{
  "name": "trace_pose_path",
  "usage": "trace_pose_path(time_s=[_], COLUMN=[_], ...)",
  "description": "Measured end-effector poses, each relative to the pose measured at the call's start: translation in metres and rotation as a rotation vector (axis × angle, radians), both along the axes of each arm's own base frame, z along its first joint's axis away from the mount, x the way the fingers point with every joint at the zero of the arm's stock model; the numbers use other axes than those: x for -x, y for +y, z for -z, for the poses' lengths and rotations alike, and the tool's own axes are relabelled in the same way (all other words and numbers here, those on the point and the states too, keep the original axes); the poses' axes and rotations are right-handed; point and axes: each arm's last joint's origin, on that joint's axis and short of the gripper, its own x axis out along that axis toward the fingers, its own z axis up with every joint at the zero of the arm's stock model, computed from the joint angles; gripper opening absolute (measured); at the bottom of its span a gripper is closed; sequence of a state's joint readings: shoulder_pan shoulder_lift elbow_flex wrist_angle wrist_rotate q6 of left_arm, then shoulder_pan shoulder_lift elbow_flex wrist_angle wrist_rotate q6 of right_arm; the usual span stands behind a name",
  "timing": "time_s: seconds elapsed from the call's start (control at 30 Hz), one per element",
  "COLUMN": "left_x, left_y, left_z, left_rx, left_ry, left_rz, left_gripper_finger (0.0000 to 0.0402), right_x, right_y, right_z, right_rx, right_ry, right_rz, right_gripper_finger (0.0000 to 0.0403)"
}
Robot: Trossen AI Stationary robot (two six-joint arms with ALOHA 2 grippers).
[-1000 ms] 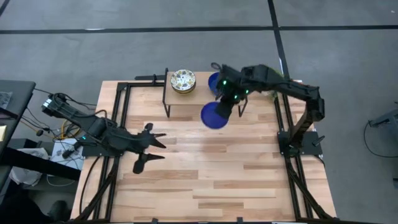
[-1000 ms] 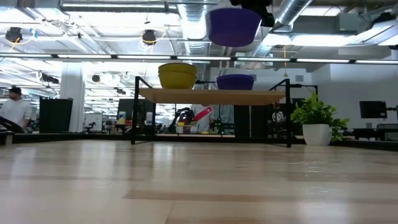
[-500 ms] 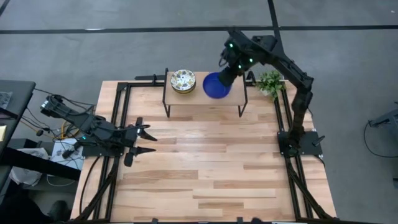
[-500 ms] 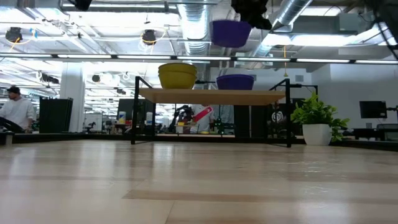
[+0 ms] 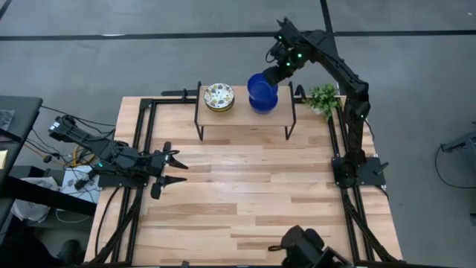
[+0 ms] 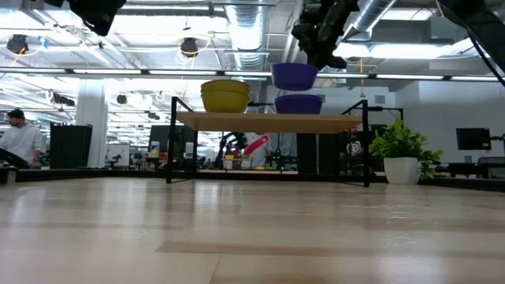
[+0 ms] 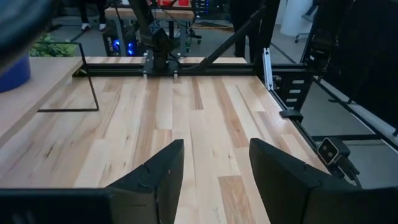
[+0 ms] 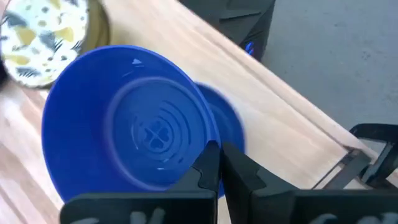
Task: Pick & Place Mini bowls
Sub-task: Stack the blue bowl on top of the blue bowls on the shelf
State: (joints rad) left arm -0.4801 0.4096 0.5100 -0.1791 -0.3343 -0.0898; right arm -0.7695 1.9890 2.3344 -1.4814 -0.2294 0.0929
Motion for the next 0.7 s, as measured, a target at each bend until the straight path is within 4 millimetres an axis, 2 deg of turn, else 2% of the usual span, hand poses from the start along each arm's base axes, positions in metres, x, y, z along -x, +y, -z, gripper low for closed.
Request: trace_pose_path(time_s=[0.13,0.5,0.7], left_x=[0.000,-0.002,-0.002], left_y=[0.000,0.005,0.005], left_z=[0.001,0.001,0.001], left_rx=[-0.006,-0.017,-0.032], left_ry=[0.000,-0.002,-0.003], left_rz=[-0.015,-0.067,-0.068], left_gripper_finger=[0.0181,0.0181,0.0181], right_x=[0.002,0.002,-0.017], right_y=[-0.005,0.000,0.003], right_z=[0.005,0.007,0.021], right_rx=[-0.015,-0.015,-0.019], right_ry=[0.024,0.072,0.104], right_rz=[0.016,-0.006,-0.053], right_gripper_finger=[0.0000,0.0000,0.0000])
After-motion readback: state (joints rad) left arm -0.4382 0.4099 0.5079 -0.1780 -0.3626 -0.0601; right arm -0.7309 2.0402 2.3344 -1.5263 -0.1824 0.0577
